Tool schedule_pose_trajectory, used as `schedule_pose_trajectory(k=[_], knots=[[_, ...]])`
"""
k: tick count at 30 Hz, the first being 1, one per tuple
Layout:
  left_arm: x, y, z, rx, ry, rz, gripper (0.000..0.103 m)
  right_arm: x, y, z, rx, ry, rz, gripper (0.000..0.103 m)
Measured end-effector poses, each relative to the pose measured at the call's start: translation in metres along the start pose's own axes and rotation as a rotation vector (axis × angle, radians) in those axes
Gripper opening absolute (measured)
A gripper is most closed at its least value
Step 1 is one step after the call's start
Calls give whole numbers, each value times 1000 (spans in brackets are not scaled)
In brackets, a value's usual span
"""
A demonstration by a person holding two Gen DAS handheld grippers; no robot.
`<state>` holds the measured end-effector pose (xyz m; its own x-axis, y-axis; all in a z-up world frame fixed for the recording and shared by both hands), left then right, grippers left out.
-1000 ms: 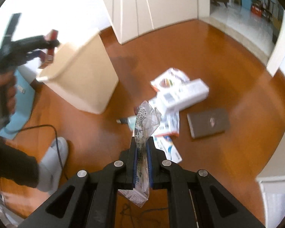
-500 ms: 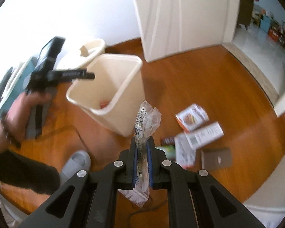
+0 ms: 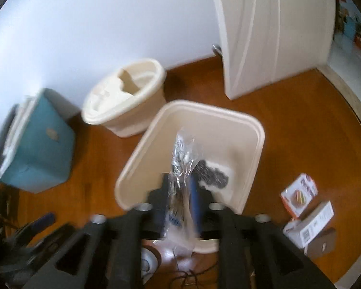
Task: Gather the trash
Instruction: 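Drop the red pack into the wastebasket with the left tool while the right tool drops the swab bag, then grasp the Simvastatin box with the right tool while the left tool grasps the small patterned box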
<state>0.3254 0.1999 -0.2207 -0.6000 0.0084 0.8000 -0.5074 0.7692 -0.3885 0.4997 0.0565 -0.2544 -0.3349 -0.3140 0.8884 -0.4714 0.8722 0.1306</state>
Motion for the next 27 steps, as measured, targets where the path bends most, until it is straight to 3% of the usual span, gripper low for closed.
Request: schedule_pose_trajectory(k=[1, 2, 8, 11, 14, 18, 21, 24, 27], knots=[[4, 1, -1, -1, -8, 2, 103, -8, -2, -1, -22, 13, -4, 72], [5, 1, -3, -3, -14, 5, 103, -11, -3, -1, -36, 14, -5, 75], [4, -8, 1, -40, -28, 19, 103, 28, -27, 15, 4, 16, -38, 75], [-7, -24, 13, -90, -9, 23, 103, 62, -67, 63, 92, 72, -46, 75], [-25, -47, 34, -143, 16, 25, 103, 65, -116, 127, 155, 166, -12, 76], [-46, -82, 70, -251, 23, 30, 103, 11, -188, 222, 248, 330, 152, 76], [-67, -105, 105, -355, 49, 18, 103, -45, -225, 267, 258, 382, 167, 76], [-98, -120, 140, -443, 101, -6, 103, -92, -244, 289, 263, 418, 161, 76], [-125, -124, 164, -455, 152, -21, 103, -131, -255, 307, 299, 446, 144, 76]])
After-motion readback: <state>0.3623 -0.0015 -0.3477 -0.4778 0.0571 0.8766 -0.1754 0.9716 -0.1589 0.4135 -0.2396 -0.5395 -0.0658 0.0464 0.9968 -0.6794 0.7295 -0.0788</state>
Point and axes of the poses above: each gripper's, at about its wrist camera, not at the fingertips, and x roughly against the way its jaws point, y to its left, z to its underside, the point moved 2 cm from there along -x, roughly the way its jaws point, and after that the axes turned 7 degrees about z, right-handed, at the moved point
